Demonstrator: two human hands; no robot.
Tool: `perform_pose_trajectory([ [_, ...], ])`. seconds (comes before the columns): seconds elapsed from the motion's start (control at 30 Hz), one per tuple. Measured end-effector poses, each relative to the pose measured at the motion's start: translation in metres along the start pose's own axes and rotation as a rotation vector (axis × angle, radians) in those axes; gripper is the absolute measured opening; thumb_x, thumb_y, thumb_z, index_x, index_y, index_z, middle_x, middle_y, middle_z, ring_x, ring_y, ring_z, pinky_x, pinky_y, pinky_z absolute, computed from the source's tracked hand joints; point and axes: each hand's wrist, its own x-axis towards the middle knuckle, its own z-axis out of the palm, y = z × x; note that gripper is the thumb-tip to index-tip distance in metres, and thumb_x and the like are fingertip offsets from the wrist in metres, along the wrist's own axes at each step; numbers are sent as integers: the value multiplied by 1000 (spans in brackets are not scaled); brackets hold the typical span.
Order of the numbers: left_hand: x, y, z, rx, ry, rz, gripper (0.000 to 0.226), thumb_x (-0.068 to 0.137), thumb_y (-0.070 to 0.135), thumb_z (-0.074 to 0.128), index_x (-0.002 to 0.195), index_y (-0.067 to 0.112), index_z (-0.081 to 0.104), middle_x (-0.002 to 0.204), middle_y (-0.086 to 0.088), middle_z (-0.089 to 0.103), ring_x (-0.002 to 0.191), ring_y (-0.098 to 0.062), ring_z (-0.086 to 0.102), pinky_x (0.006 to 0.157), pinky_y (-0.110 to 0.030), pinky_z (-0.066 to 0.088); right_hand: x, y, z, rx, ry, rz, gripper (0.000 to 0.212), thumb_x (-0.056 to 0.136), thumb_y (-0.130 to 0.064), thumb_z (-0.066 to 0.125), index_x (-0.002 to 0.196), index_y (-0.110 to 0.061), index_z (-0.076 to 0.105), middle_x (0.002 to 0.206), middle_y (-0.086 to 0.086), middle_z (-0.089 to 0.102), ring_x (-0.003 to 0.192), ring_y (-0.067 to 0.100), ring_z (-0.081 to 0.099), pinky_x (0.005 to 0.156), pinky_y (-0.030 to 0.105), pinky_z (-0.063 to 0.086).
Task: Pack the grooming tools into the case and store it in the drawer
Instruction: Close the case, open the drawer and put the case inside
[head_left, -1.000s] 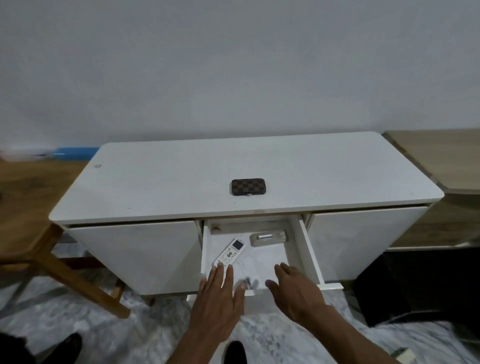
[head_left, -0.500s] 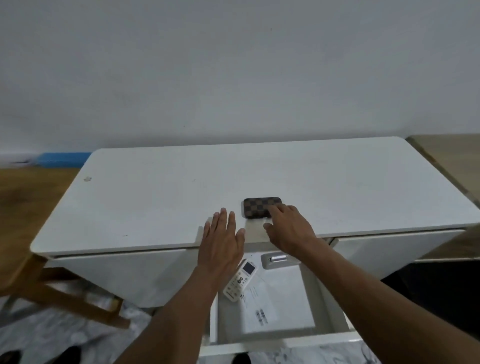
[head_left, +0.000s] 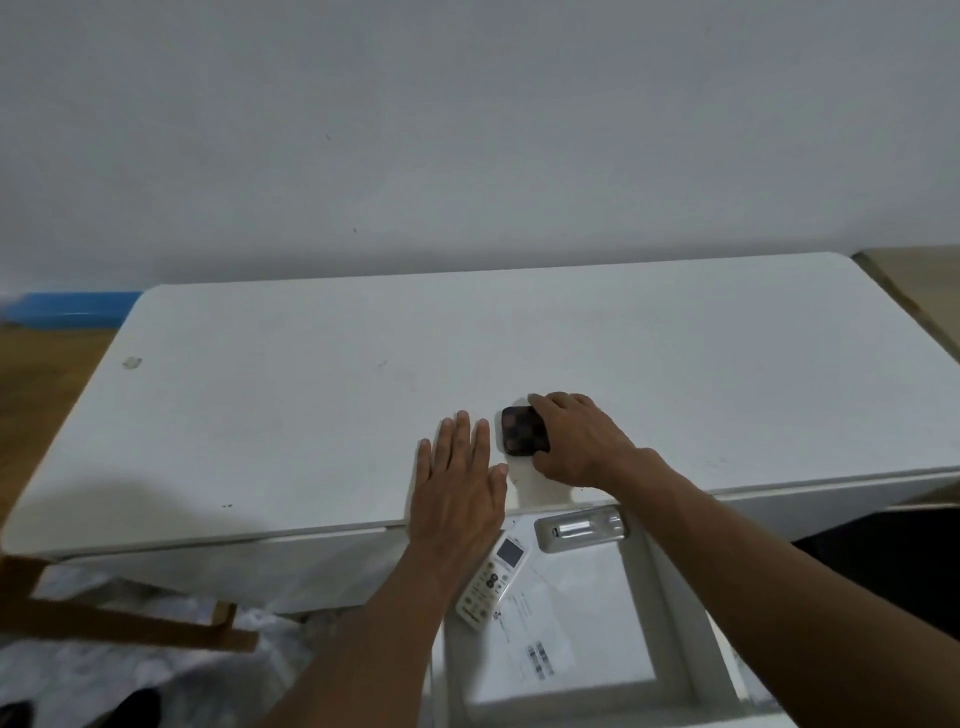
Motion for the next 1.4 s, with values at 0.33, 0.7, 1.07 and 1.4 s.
perform_pose_trajectory([
  [0.33,-3,2,2,42,-19,10,65,97,45,3,157,18,11,165,-8,7,152,-26,5,121,-47,3,-14,14,3,22,6,20,51,72,-29,67,118,-13,51,116,8,53,105,31,50,86,36,46],
  [0.7,-18,28,0,-35,-107,-120,63,104,46,11,156,17,-8,164,-6,-14,150,-24,-16,121,-48,-8,-89,22,24,4,54,19,54,70,-31,70,117,-14,51,117,8,53,105,31,49,81,39,50],
  [1.07,-27,30,4,-34,-83,-137,61,104,45,11,156,19,-6,165,-6,-12,151,-23,-14,121,-48,-8,-118,14,71,-57,-12,-49,60,71,-31,71,124,-12,49,124,11,49,115,33,46,87,43,51],
  [1.4,-24,28,21,7,110,-143,61,102,46,11,157,19,12,166,-5,7,152,-23,1,122,-48,1,-80,28,136,-40,-168,30,69,72,-23,72,133,-11,42,129,12,46,120,34,41,91,49,51],
])
